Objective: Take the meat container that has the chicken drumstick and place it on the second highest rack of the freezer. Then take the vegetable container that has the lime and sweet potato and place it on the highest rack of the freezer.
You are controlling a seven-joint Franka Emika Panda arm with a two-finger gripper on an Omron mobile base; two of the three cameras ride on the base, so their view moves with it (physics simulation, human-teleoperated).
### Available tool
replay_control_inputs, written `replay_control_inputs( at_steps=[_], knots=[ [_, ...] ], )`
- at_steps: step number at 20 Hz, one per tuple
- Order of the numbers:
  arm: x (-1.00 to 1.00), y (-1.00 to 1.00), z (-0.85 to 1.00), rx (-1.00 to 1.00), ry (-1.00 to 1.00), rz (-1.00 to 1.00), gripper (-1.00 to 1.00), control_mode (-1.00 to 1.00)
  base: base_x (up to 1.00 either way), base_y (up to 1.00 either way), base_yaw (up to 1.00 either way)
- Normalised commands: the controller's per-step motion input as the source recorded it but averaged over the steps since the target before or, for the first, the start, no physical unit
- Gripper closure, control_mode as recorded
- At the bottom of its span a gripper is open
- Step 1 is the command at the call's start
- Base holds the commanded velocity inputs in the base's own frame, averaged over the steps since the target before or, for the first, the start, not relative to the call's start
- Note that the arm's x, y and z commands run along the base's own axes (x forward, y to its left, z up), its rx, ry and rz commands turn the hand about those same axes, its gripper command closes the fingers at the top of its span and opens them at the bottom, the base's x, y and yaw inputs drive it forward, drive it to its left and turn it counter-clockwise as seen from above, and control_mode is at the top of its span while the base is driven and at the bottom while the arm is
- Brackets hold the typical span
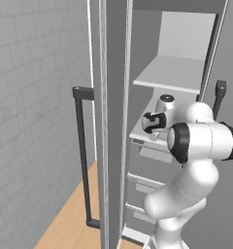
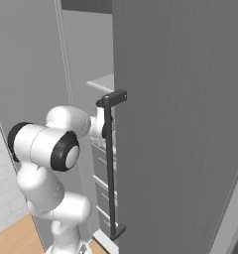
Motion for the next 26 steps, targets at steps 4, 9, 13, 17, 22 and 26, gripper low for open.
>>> replay_control_inputs(
  at_steps=[4, 9, 13, 17, 22, 26],
  knots=[
    [0.58, -0.3, -0.19, 0.0, 0.0, 0.0, 1.0, -1.0, 0.0, 0.0, 0.0],
    [0.44, -0.3, -0.36, 0.0, -0.06, 0.0, 1.0, -1.0, 0.0, 0.0, 0.0],
    [0.08, -0.15, -0.48, -0.01, -0.06, 0.0, 1.0, -1.0, 0.0, 0.0, 0.0],
    [0.0, 0.0, -0.3, 0.0, -0.01, 0.0, 1.0, -1.0, 0.0, 0.0, 0.0],
    [0.0, 0.0, -0.24, 0.0, -0.04, 0.0, -1.0, -1.0, 0.0, 0.0, 0.0],
    [0.0, 0.0, -0.17, 0.0, -0.01, 0.0, -1.0, -1.0, 0.0, 0.0, 0.0]
  ],
)
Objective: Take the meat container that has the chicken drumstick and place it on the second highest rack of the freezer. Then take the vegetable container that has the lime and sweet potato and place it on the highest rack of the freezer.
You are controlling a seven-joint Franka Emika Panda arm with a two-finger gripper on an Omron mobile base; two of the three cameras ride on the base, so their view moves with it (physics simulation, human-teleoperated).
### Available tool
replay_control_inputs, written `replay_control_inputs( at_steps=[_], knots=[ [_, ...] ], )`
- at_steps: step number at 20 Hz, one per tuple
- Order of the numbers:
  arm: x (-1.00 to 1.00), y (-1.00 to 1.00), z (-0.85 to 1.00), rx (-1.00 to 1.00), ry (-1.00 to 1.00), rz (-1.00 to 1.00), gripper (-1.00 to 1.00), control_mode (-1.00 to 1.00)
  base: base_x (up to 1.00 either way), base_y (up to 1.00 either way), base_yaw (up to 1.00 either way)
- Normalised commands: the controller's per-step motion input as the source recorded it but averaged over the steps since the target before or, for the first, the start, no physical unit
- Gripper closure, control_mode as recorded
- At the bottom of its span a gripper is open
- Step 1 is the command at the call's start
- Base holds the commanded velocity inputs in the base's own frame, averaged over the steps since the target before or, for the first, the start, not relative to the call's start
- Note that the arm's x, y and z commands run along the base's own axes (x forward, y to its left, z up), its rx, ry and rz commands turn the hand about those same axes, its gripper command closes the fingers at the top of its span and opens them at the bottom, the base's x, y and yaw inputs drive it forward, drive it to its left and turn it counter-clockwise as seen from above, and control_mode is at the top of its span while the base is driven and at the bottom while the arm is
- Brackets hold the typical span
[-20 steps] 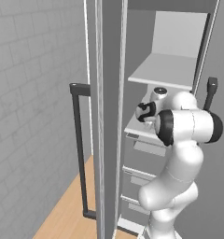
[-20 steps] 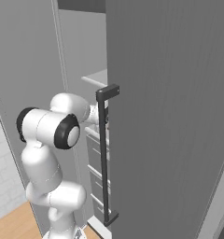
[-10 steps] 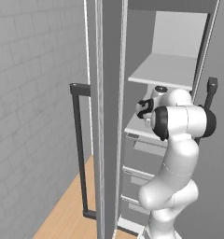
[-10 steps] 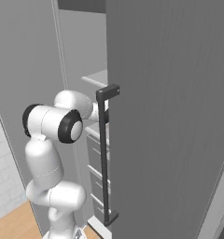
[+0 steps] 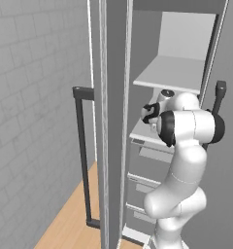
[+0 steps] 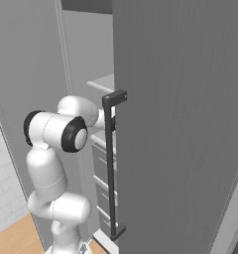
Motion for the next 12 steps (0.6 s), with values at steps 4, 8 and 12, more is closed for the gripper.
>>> replay_control_inputs(
  at_steps=[4, 8, 12],
  knots=[
    [0.0, 0.0, -0.31, -0.03, -0.02, 0.01, -1.0, -1.0, 0.0, 0.0, 0.0],
    [-0.18, 0.0, -0.28, -0.05, -0.11, 0.01, -1.0, -1.0, 0.0, 0.0, 0.0],
    [-0.23, 0.0, -0.23, -0.08, -0.12, 0.01, -1.0, -1.0, 0.0, 0.0, 0.0]
  ],
)
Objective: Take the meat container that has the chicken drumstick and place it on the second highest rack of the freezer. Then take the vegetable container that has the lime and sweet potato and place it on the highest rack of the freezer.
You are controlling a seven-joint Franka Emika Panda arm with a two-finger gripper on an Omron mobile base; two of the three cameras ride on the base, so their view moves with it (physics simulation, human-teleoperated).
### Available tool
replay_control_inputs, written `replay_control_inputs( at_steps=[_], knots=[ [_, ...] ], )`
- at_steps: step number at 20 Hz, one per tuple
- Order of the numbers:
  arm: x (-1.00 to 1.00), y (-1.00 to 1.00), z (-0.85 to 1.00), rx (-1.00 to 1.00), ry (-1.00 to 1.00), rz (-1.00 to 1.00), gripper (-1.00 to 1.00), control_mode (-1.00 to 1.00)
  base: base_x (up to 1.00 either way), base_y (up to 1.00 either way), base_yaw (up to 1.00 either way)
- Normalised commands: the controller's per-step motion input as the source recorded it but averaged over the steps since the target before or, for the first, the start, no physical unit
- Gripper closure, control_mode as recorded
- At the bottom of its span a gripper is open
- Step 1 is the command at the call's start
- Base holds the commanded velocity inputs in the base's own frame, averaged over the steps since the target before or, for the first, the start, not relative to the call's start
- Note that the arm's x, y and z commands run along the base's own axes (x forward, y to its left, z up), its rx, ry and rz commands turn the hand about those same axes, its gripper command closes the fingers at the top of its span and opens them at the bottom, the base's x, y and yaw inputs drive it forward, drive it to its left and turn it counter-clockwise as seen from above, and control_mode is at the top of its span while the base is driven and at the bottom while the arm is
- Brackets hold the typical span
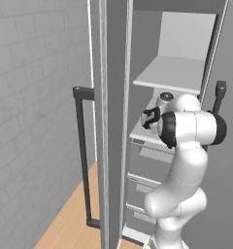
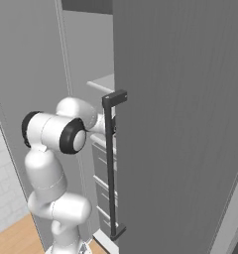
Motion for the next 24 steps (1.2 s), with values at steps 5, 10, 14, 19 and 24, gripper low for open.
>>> replay_control_inputs(
  at_steps=[5, 10, 14, 19, 24],
  knots=[
    [-0.36, 0.0, 0.01, 0.0, -0.16, 0.0, -1.0, -1.0, 0.0, 0.0, 0.0],
    [-0.21, 0.0, 0.35, 0.0, -0.12, 0.0, -1.0, -1.0, 0.0, 0.0, 0.0],
    [-0.24, 0.03, 0.44, 0.0, -0.12, 0.0, -1.0, -1.0, 0.0, 0.0, 0.0],
    [-0.23, 0.12, 0.53, -0.02, -0.02, 0.0, -1.0, -1.0, 0.0, 0.0, 0.0],
    [-0.41, 0.13, 0.4, 0.0, 0.0, 0.0, -1.0, -1.0, 0.0, 0.0, 0.0]
  ],
)
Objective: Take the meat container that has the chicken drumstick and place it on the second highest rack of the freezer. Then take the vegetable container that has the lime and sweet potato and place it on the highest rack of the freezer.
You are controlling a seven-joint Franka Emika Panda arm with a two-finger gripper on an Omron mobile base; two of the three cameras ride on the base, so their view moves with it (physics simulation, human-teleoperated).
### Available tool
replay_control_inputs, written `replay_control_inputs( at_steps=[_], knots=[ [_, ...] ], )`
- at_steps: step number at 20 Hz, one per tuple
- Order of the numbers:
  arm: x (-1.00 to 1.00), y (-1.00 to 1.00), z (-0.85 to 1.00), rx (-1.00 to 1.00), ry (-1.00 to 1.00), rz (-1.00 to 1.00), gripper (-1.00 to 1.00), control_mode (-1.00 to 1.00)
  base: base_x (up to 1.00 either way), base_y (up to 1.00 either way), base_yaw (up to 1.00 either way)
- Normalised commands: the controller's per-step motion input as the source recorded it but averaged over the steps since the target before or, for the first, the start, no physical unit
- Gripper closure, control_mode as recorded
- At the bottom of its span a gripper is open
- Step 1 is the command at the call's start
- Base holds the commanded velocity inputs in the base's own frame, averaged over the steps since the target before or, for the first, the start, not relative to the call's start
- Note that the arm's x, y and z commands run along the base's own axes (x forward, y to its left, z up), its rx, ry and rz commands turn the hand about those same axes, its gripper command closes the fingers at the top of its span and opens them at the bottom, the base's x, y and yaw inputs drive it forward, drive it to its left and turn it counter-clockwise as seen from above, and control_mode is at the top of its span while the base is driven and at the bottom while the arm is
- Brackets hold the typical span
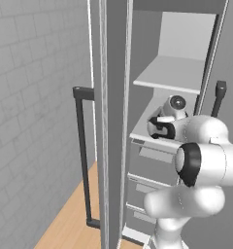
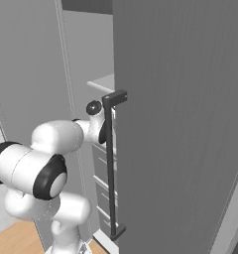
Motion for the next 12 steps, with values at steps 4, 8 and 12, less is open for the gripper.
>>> replay_control_inputs(
  at_steps=[4, 8, 12],
  knots=[
    [-0.67, 0.19, 0.32, 0.0, 0.0, 0.0, -1.0, -1.0, 0.0, 0.0, 0.0],
    [-0.82, 0.27, 0.09, 0.0, 0.0, 0.0, -1.0, -1.0, 0.0, 0.0, 0.0],
    [-0.77, 0.24, 0.33, 0.0, 0.0, 0.0, -1.0, -1.0, 0.0, 0.0, 0.0]
  ],
)
